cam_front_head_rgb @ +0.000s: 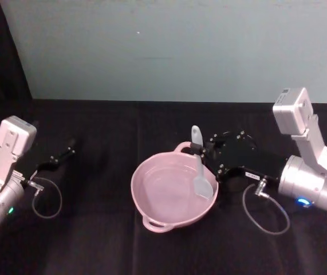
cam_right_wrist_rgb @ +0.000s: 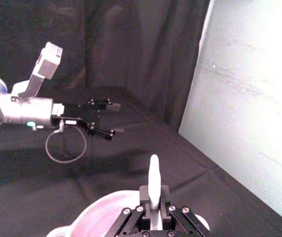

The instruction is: Use the one hand to pick up the spoon and stir the clear water in the bowl.

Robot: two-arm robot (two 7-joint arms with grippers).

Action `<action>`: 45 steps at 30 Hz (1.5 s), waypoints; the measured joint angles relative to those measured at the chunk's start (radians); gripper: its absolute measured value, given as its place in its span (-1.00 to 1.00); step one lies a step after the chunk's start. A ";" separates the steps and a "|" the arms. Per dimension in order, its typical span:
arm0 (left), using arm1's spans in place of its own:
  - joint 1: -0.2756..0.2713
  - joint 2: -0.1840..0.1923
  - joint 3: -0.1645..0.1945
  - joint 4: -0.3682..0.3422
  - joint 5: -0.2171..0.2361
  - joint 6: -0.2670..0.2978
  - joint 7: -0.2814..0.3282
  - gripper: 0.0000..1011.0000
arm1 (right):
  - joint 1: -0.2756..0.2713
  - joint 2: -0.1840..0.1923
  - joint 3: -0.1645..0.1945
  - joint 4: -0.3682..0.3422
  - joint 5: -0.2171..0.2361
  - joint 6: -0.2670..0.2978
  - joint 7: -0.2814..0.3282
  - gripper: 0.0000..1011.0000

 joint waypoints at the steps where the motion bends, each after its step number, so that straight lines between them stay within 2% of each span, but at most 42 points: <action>1: 0.000 0.000 0.000 0.000 0.000 0.000 0.000 0.99 | 0.000 0.007 0.001 -0.007 -0.001 0.004 0.001 -0.77; 5: 0.000 0.000 0.000 0.000 0.000 0.000 0.000 0.99 | -0.007 0.021 0.022 -0.030 0.005 -0.009 -0.004 -0.77; 8: 0.000 0.000 0.000 0.000 0.000 0.000 0.000 0.99 | -0.021 0.014 0.049 -0.033 0.026 -0.060 -0.018 -0.77; 11: 0.000 0.000 0.000 0.000 0.000 0.000 0.000 0.99 | -0.039 -0.012 0.085 -0.030 0.058 -0.118 -0.040 -0.77; 14: 0.000 0.000 0.000 0.000 0.000 0.000 0.000 0.99 | -0.053 -0.029 0.109 -0.029 0.081 -0.141 -0.057 -0.77; 15: 0.000 0.000 0.000 0.000 0.000 0.000 0.000 0.99 | -0.065 -0.041 0.128 -0.030 0.100 -0.153 -0.071 -0.77; 21: 0.000 0.000 0.000 0.000 0.000 0.000 0.000 0.99 | -0.116 -0.086 0.207 -0.039 0.169 -0.176 -0.139 -0.77; 22: 0.000 0.000 0.000 0.000 0.000 0.000 0.000 0.99 | -0.116 -0.086 0.207 -0.039 0.169 -0.176 -0.139 -0.77; 23: 0.000 0.000 0.000 0.000 0.000 0.000 0.000 0.99 | -0.131 -0.098 0.228 -0.042 0.188 -0.171 -0.161 -0.77; 28: 0.000 0.000 0.000 0.000 0.000 0.000 0.000 0.99 | -0.169 -0.137 0.281 -0.049 0.242 -0.149 -0.220 -0.77; 30: 0.000 0.000 0.000 0.000 0.000 0.000 0.000 0.99 | -0.191 -0.164 0.309 -0.055 0.279 -0.131 -0.255 -0.77; 33: 0.000 0.000 0.000 0.000 0.000 0.000 0.000 0.99 | -0.199 -0.177 0.321 -0.060 0.304 -0.112 -0.274 -0.77; 38: 0.000 0.000 0.000 0.000 0.000 0.000 0.000 0.99 | -0.207 -0.201 0.338 -0.070 0.390 -0.035 -0.324 -0.77; 40: 0.000 0.000 0.000 0.000 0.000 0.000 0.000 0.99 | -0.207 -0.202 0.339 -0.070 0.399 -0.023 -0.333 -0.77; 41: 0.000 0.000 0.000 0.000 0.000 0.000 0.000 0.99 | -0.206 -0.204 0.342 -0.071 0.419 0.001 -0.353 -0.77; 45: 0.000 0.000 0.000 0.000 0.000 0.000 0.000 0.99 | -0.204 -0.215 0.347 -0.059 0.458 0.042 -0.404 -0.77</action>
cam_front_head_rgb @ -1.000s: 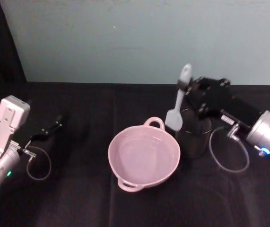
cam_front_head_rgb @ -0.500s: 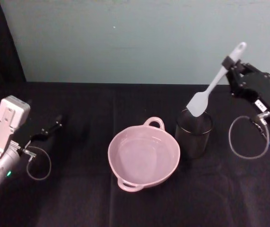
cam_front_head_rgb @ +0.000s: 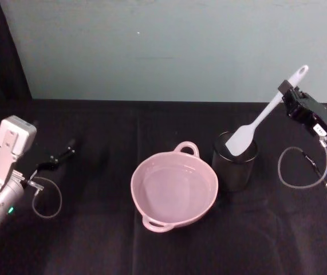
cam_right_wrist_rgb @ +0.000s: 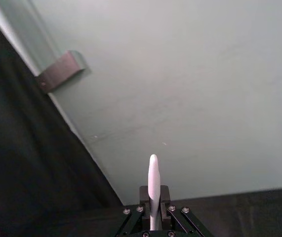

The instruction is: Use the one hand to pick up the spoon and stir the clear water in the bowl.

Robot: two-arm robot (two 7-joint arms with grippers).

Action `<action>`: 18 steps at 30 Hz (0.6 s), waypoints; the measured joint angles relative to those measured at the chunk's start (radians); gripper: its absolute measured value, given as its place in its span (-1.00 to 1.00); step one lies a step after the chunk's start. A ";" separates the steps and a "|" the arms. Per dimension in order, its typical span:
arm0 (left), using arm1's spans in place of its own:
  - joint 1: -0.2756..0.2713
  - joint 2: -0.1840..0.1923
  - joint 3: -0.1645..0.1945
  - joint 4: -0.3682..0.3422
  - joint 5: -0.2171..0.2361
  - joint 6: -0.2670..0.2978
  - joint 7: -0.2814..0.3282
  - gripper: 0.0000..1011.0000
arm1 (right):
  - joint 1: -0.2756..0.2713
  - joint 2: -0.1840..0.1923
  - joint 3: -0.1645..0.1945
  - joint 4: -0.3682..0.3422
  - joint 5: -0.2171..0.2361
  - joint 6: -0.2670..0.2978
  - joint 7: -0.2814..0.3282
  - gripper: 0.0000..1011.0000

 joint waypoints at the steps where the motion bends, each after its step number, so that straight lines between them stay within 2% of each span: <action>1: 0.000 0.000 0.000 0.000 0.000 0.000 0.000 0.99 | 0.002 -0.004 0.001 0.010 0.012 0.006 -0.012 -0.77; 18: 0.000 0.000 0.000 0.000 0.000 0.000 0.000 0.99 | 0.052 -0.017 -0.017 0.140 0.095 -0.038 -0.005 -0.77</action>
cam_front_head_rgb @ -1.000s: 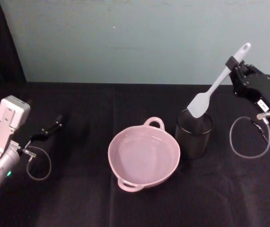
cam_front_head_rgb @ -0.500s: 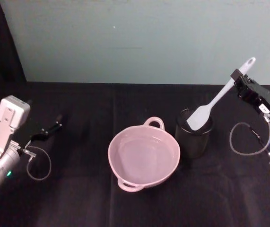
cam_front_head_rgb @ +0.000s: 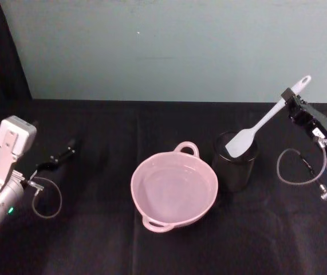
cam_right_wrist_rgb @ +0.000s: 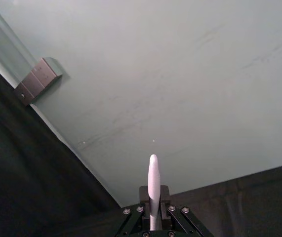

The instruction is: Use the one hand to pick up the spoon and stir the clear water in the bowl.

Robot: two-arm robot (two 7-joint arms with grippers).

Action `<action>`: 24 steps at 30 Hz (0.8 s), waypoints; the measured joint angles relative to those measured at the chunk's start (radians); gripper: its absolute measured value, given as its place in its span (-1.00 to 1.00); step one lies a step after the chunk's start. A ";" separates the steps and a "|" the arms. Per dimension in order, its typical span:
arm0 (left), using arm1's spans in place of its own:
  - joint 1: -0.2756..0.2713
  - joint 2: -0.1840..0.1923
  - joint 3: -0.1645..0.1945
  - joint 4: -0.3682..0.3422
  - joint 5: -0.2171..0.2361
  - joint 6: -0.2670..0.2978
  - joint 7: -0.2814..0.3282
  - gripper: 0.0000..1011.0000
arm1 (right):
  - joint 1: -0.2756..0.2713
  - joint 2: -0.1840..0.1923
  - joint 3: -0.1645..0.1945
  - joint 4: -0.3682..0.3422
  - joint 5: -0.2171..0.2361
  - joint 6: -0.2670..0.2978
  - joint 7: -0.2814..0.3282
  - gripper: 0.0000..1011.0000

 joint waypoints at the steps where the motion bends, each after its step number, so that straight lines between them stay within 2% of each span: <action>1: 0.000 0.000 0.000 0.000 0.000 0.000 0.000 0.99 | 0.002 0.000 -0.002 0.007 0.004 0.000 0.003 -0.77; 13: 0.000 0.000 0.000 0.000 0.000 0.000 0.000 0.99 | 0.028 0.015 -0.043 0.071 0.041 0.005 0.015 -0.77; 24: 0.000 0.000 0.000 0.000 0.000 0.000 0.000 0.99 | 0.031 0.039 -0.074 0.080 0.051 0.020 -0.010 -0.77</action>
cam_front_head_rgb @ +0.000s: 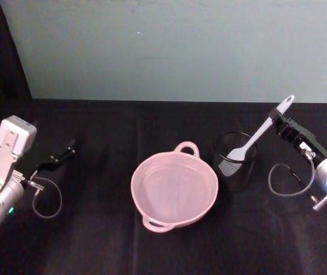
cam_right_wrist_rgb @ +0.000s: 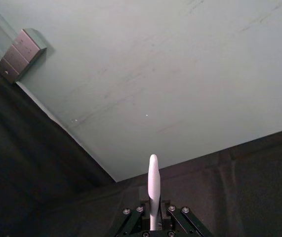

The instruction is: Use the one hand to pick up the spoon and stir the clear water in the bowl.

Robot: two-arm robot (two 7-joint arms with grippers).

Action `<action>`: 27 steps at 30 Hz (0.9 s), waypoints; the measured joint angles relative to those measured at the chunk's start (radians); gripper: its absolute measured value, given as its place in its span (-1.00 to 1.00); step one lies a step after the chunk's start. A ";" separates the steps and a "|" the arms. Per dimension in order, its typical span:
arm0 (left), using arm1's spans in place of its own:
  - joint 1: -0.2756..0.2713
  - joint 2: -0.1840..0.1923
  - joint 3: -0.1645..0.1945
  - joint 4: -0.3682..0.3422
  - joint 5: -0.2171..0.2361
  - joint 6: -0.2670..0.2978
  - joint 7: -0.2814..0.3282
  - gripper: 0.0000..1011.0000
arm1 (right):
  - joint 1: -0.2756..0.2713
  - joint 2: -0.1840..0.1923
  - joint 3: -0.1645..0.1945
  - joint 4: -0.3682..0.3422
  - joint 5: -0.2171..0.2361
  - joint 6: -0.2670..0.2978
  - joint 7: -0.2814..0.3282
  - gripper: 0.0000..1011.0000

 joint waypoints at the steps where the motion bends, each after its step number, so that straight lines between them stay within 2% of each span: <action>1: 0.000 0.000 0.000 0.000 0.000 0.000 0.000 0.99 | 0.000 0.001 -0.002 0.001 0.002 0.000 0.000 -0.77; 27: 0.000 0.000 0.000 0.000 0.000 0.000 0.000 0.99 | 0.008 0.020 -0.033 0.035 0.015 -0.001 -0.014 -0.77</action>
